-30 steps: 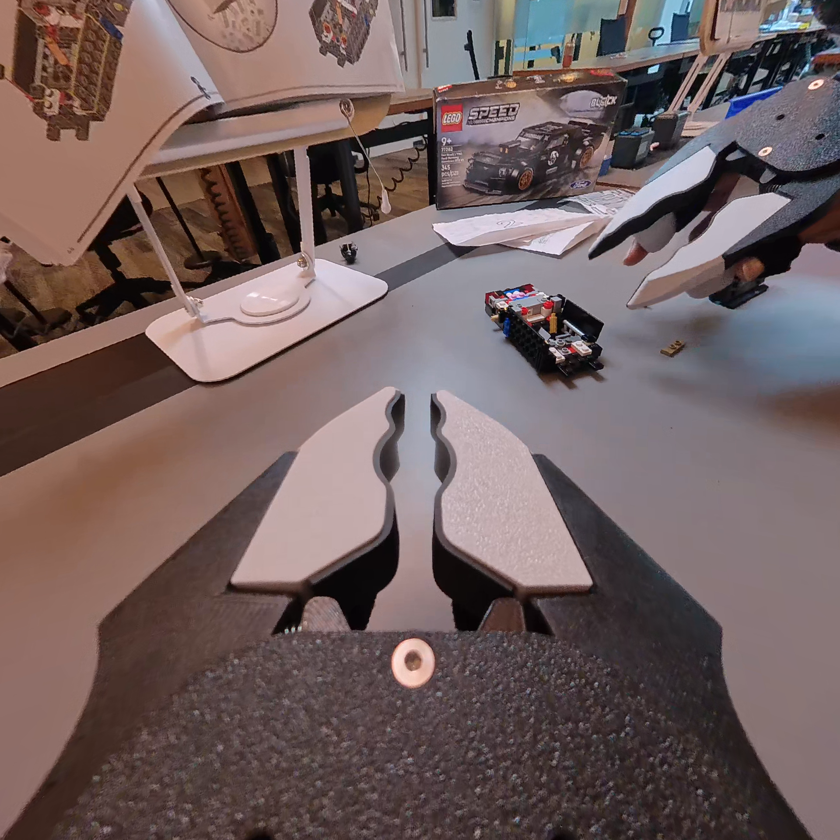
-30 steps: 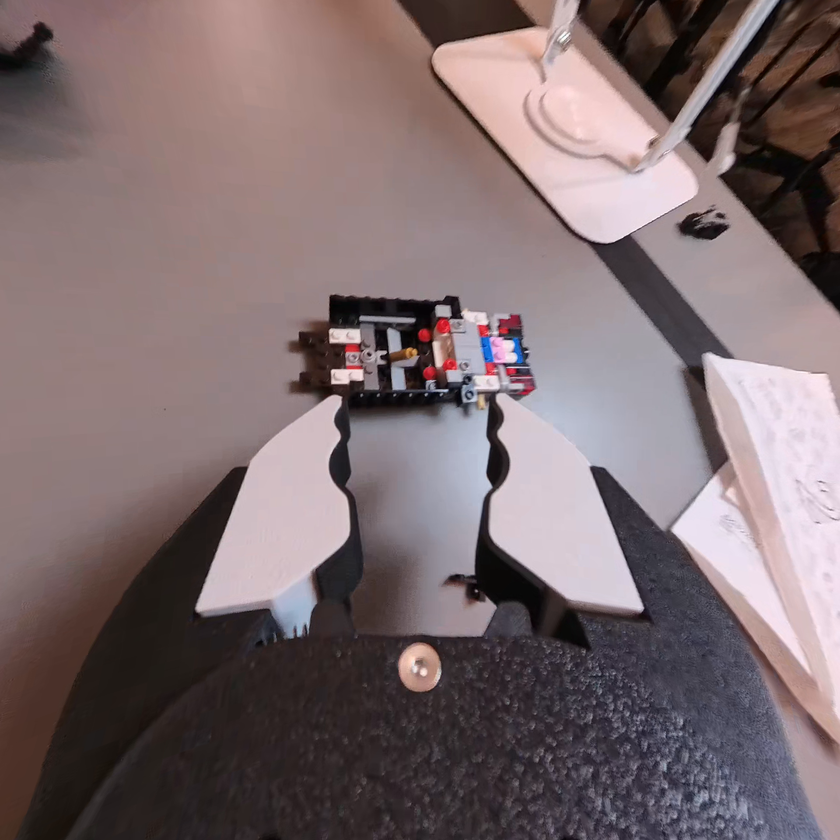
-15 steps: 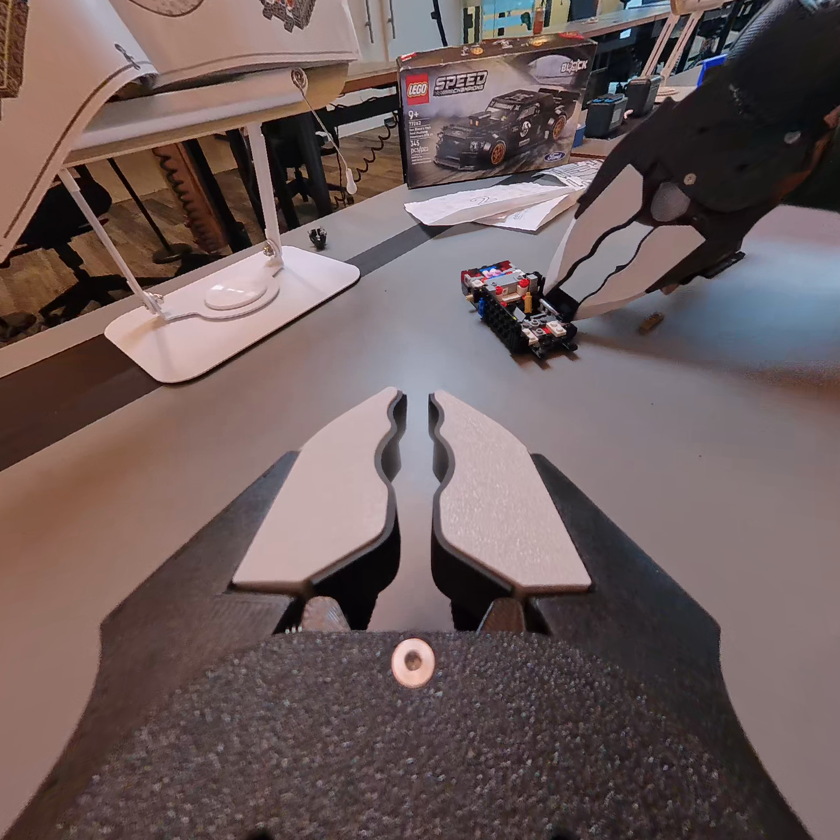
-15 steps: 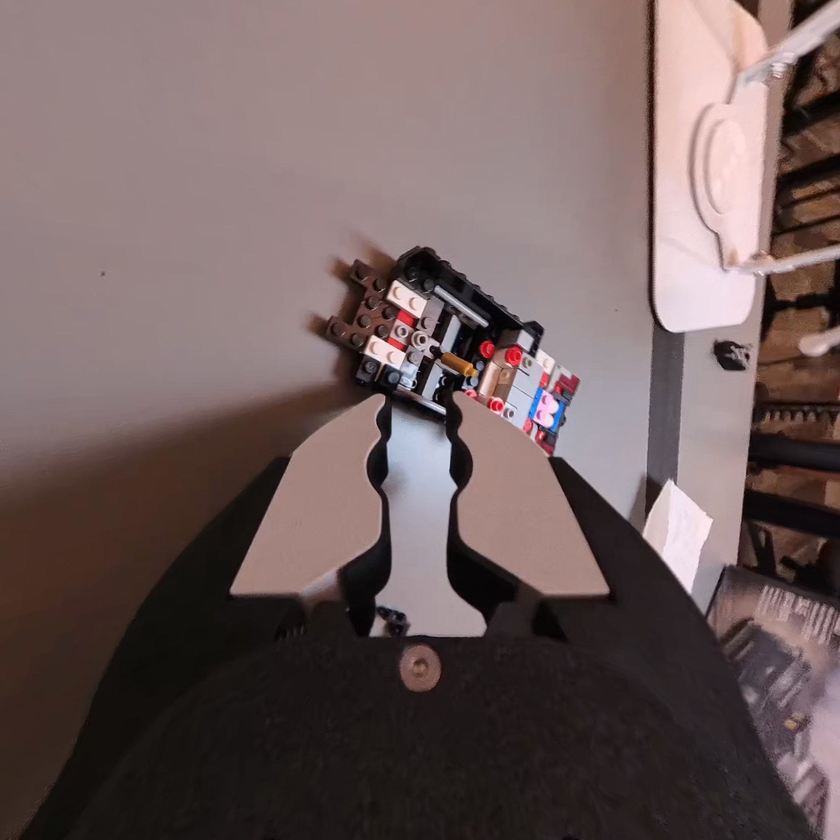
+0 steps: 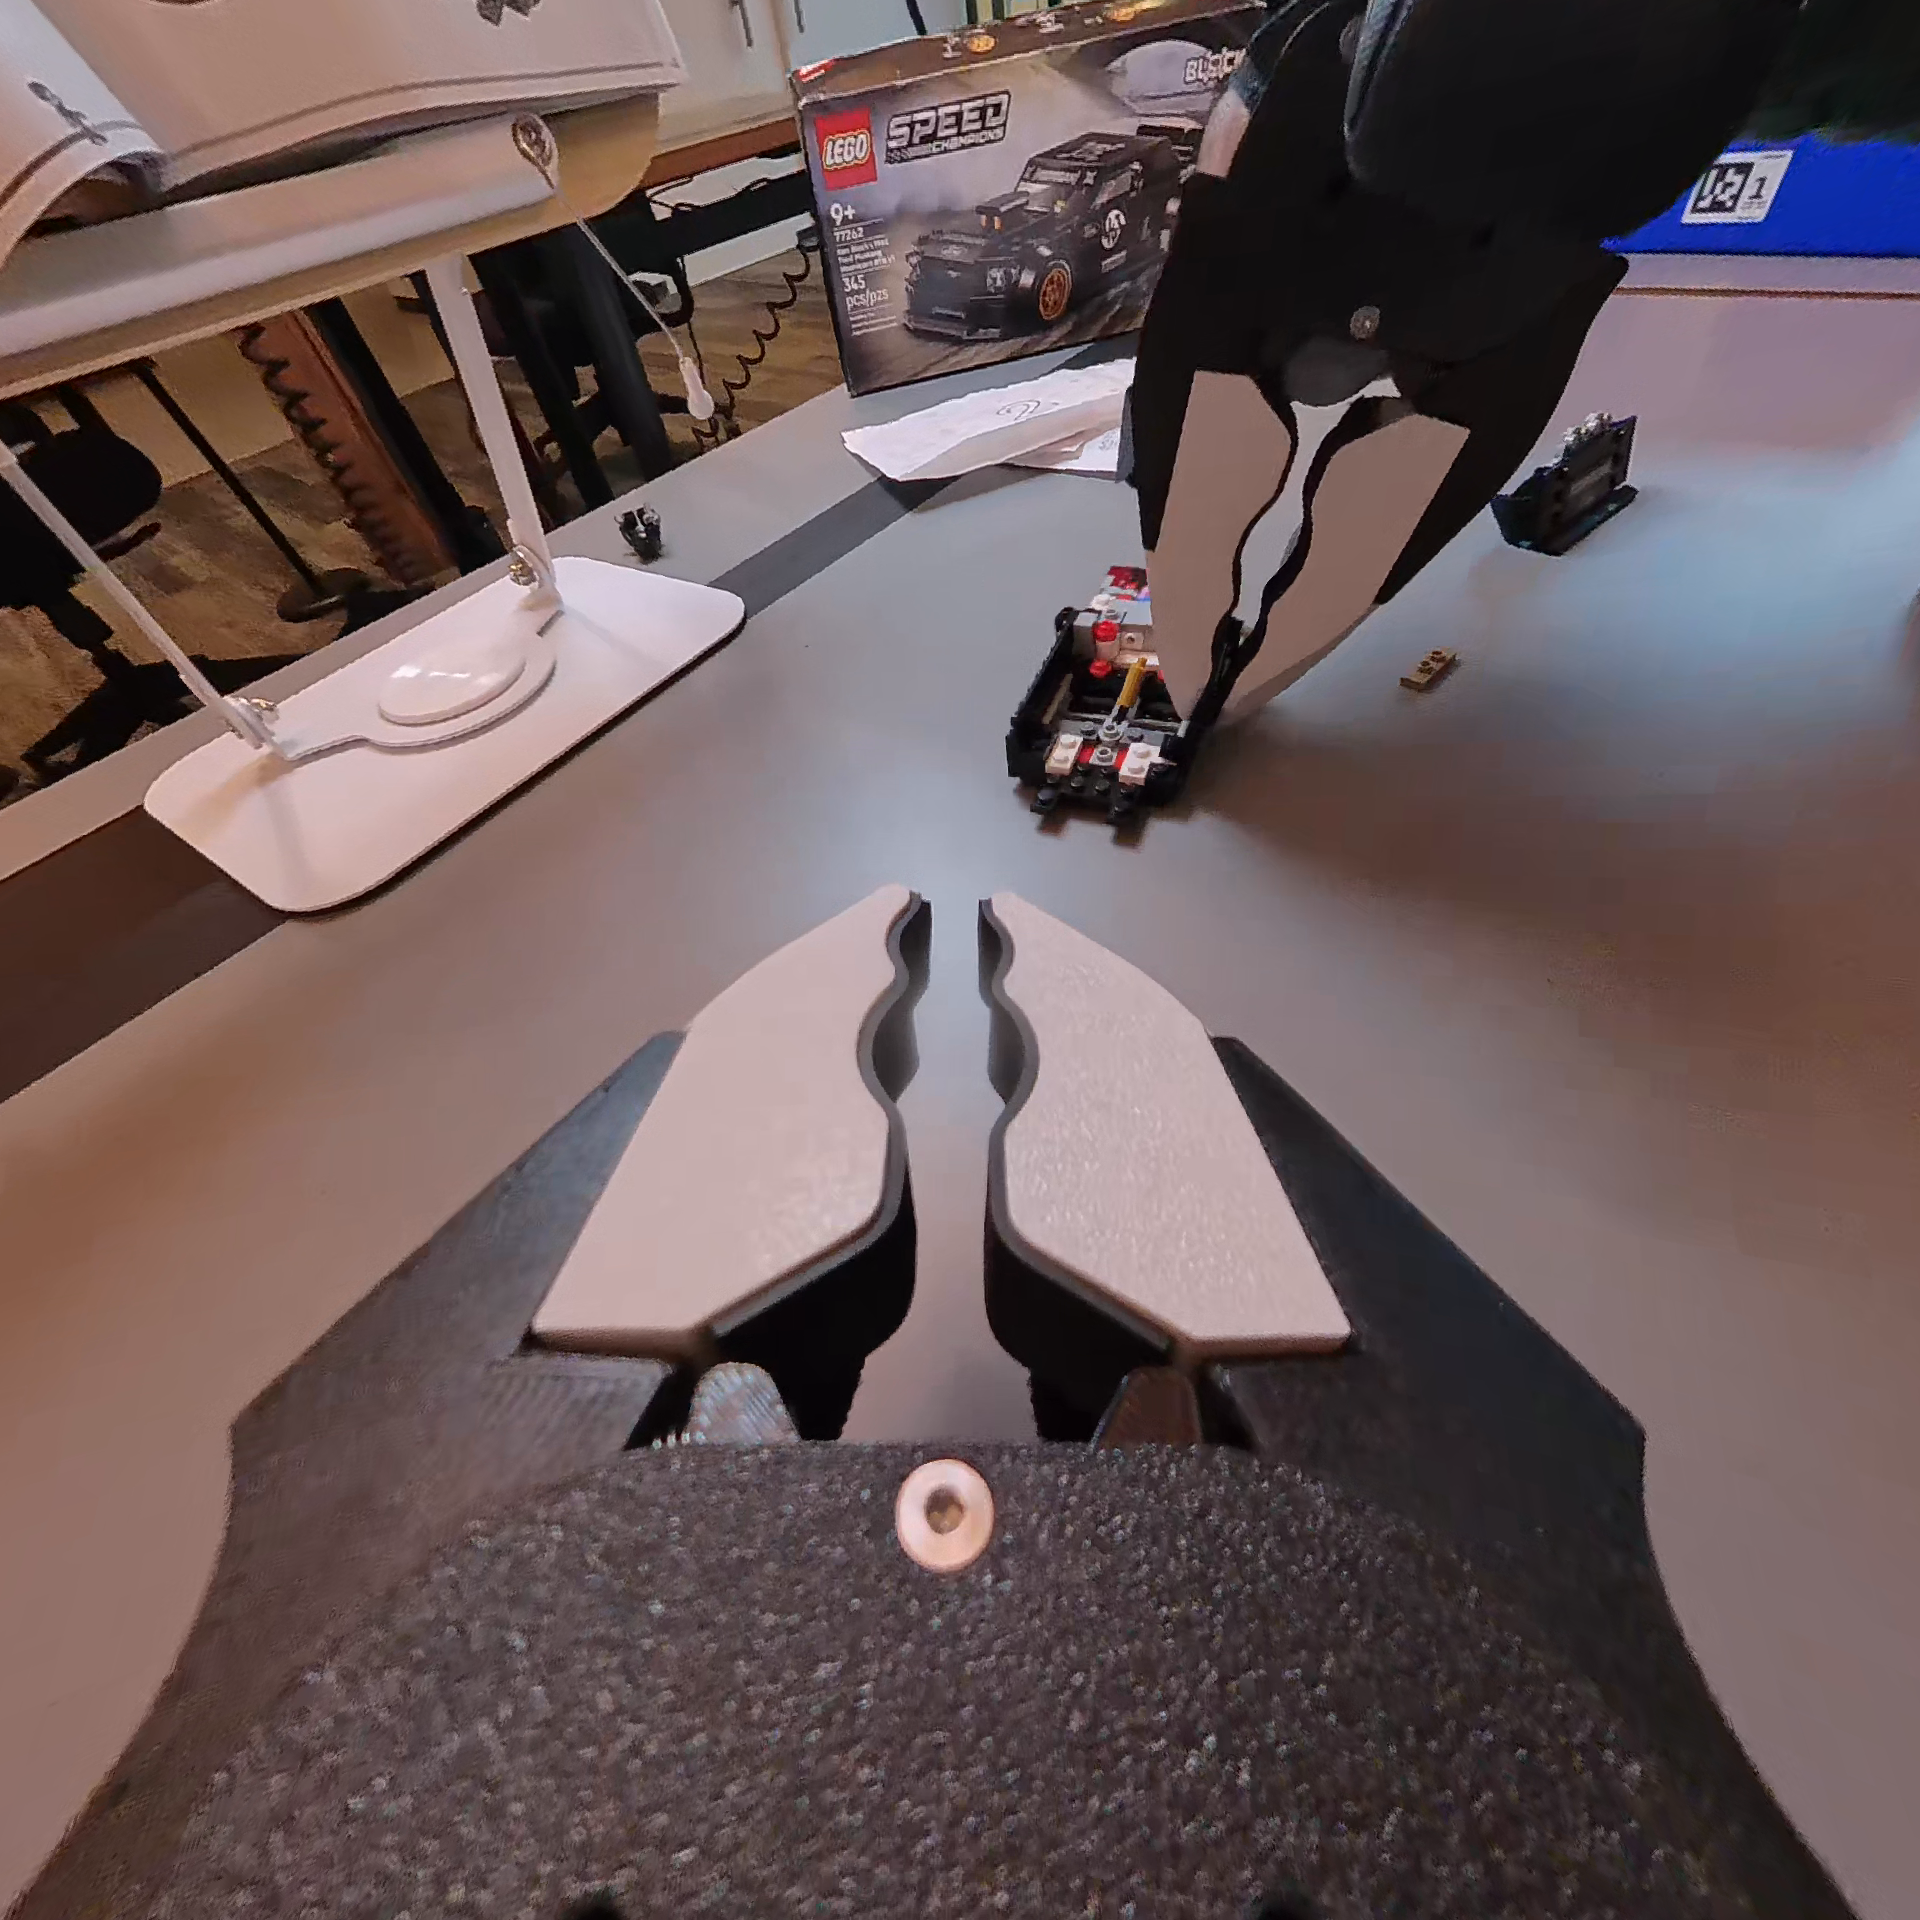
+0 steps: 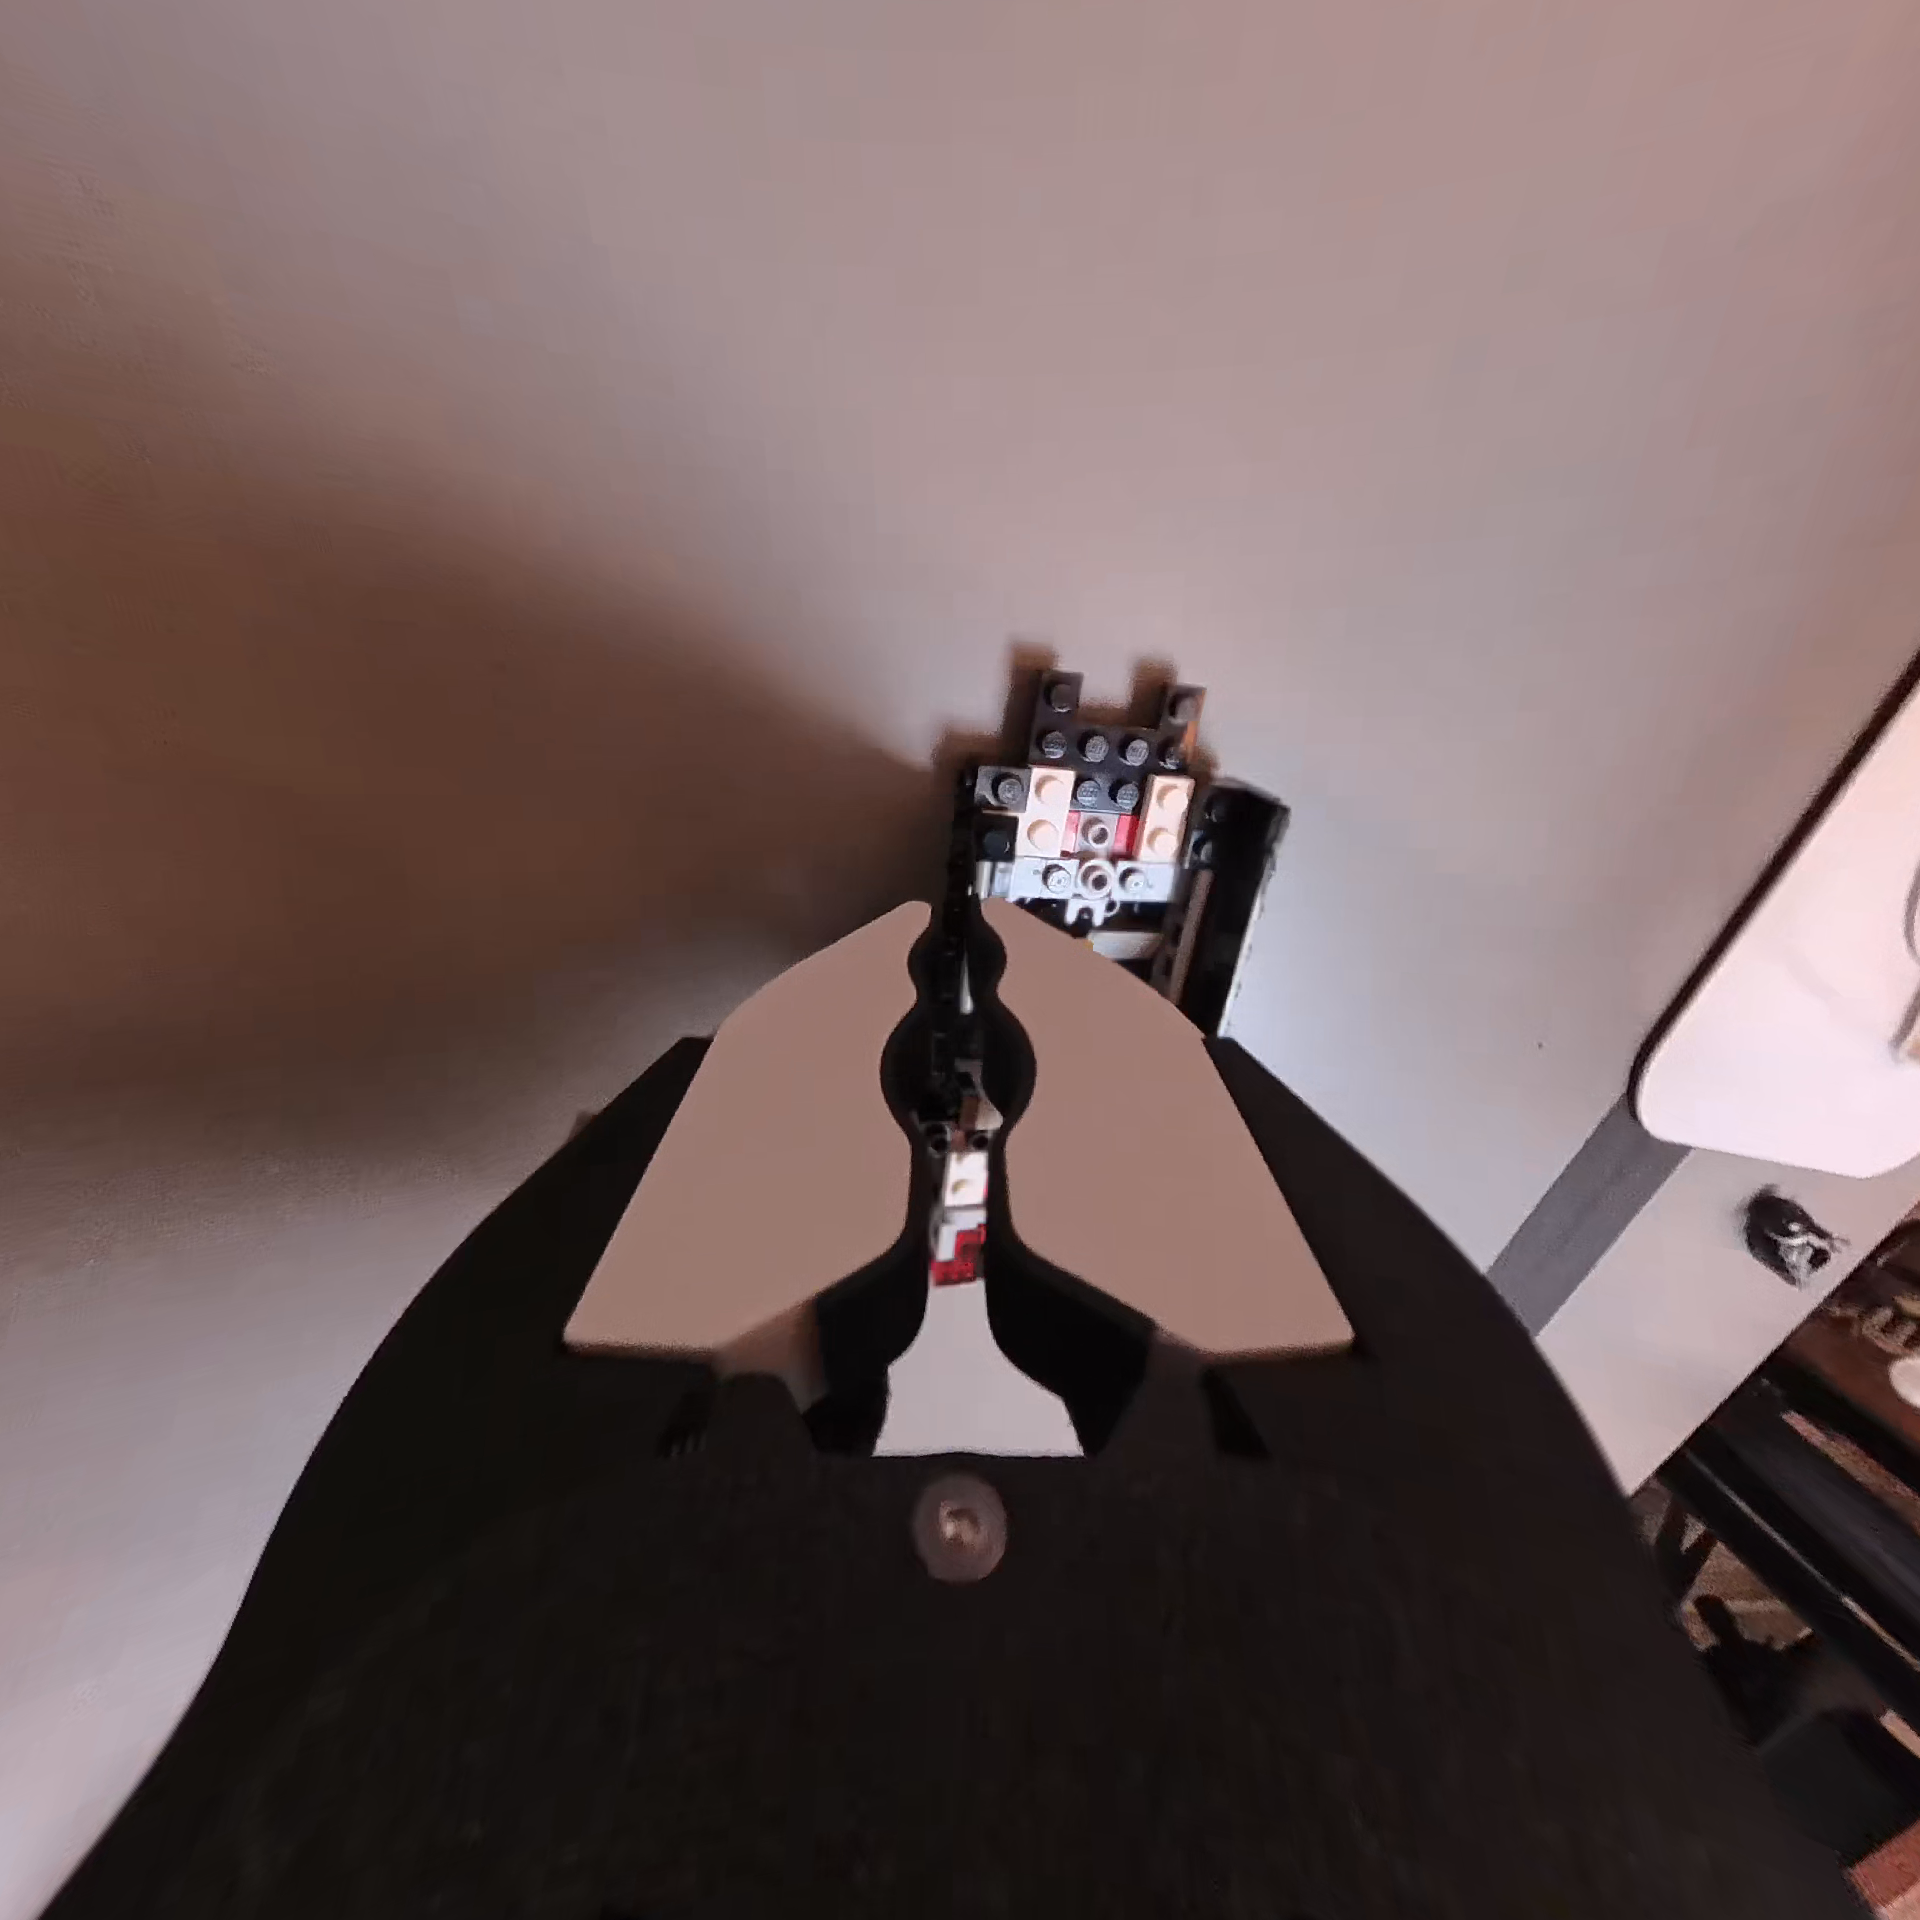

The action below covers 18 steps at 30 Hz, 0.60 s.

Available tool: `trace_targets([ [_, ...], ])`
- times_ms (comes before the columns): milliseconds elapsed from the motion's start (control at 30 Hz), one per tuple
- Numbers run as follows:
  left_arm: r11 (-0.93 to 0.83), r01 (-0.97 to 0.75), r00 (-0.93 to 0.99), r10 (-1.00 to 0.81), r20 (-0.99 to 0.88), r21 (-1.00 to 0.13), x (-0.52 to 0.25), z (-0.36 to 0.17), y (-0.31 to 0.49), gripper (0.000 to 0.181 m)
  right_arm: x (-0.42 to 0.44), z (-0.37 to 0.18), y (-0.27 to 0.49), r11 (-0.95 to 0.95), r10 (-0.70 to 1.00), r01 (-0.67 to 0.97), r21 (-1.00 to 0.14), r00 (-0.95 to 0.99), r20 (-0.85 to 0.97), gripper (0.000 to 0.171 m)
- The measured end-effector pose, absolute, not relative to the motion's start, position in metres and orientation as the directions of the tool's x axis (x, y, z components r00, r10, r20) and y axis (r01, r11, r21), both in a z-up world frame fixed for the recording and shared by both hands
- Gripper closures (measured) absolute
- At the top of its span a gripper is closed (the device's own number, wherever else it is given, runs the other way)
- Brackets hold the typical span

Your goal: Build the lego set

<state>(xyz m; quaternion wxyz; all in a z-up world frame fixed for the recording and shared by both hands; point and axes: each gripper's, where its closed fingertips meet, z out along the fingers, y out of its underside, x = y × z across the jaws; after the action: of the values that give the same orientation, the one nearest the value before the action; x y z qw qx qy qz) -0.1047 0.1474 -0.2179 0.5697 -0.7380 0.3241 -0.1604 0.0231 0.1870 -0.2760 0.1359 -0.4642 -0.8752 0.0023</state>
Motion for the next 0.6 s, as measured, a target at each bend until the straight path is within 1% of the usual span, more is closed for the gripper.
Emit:
trace_targets([
  [200, -0.128, -0.323, 0.717, -0.68, -0.154, -0.938, -0.098, -0.219, 0.144, 0.173, 0.014, -0.274, 0.158, 0.609, 0.788, 0.778, -0.155, -0.571, 0.233, 0.168],
  [400, -0.117, -0.331, 0.706, -0.689, -0.164, -0.937, -0.094, -0.219, 0.142, 0.172, 0.001, -0.271, 0.138, 0.631, 0.768, 0.752, -0.19, -0.573, 0.286, 0.168],
  [433, -0.116, -0.333, 0.705, -0.689, -0.166, -0.936, -0.094, -0.22, 0.142, 0.172, -0.001, -0.268, 0.136, 0.624, 0.774, 0.753, -0.209, -0.559, 0.298, 0.167],
  [500, -0.114, -0.339, 0.705, -0.688, -0.172, -0.934, -0.094, -0.221, 0.142, 0.172, -0.006, -0.255, 0.133, 0.59, 0.801, 0.755, -0.285, -0.505, 0.32, 0.163],
  [600, -0.115, -0.338, 0.708, -0.685, -0.172, -0.934, -0.094, -0.221, 0.142, 0.171, -0.01, -0.228, 0.134, 0.494, 0.864, 0.741, -0.455, -0.361, 0.351, 0.152],
])
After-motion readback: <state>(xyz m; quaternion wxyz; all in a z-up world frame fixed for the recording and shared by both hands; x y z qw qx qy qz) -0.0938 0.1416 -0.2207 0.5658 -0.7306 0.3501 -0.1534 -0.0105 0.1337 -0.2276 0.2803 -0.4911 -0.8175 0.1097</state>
